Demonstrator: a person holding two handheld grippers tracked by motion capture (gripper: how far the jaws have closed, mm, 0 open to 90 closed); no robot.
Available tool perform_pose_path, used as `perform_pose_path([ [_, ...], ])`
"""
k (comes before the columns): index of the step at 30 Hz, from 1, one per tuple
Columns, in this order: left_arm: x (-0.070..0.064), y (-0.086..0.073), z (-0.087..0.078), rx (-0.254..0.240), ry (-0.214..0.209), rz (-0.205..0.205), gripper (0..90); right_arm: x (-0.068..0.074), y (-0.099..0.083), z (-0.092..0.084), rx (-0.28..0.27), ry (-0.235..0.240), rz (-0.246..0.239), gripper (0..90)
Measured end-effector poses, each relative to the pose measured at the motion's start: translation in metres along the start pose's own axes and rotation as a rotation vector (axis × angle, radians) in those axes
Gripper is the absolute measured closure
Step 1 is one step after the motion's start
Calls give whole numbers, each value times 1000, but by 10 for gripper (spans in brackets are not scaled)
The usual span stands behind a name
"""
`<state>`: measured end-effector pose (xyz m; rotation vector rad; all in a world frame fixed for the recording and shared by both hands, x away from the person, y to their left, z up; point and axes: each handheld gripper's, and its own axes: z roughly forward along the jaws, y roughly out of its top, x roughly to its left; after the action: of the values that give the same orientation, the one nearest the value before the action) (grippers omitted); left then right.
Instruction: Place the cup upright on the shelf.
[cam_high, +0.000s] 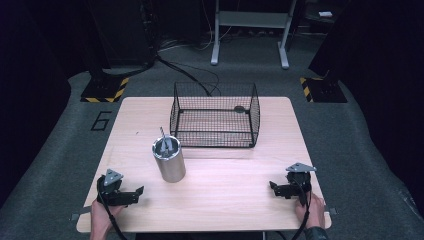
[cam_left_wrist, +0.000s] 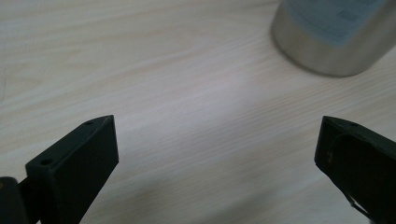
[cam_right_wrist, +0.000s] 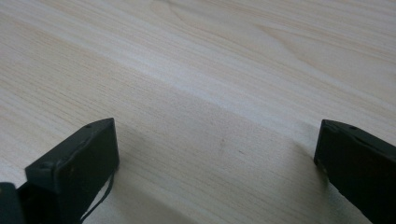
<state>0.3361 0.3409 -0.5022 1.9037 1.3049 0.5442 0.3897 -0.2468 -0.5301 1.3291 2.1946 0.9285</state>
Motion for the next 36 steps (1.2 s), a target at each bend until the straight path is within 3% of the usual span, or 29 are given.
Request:
perform_pose_path([
  [3, -12, 11, -7, -36, -37, 34, 0, 0, 0, 0, 0, 0, -1, 0],
  [7, -20, 21, -13, -83, -84, 42, 0, 0, 0, 0, 0, 1, 3, 0],
  [13, -37, 53, -11, -153, -172, 84, 0, 0, 0, 0, -1, 1, -2, 0],
  [18, -45, 66, -5, -187, -192, 89, 0, 0, 0, 0, -2, 1, -1, 0],
  [19, -47, 69, -3, -205, -194, 70, 0, 0, 0, 0, -2, 1, -2, 0],
  [24, -49, 82, 9, -227, -213, 59, 0, -1, 0, 0, -2, 1, -3, 0],
  [36, -62, 94, 32, -242, -184, 88, 0, -1, 0, 0, 4, 2, -4, 0],
])
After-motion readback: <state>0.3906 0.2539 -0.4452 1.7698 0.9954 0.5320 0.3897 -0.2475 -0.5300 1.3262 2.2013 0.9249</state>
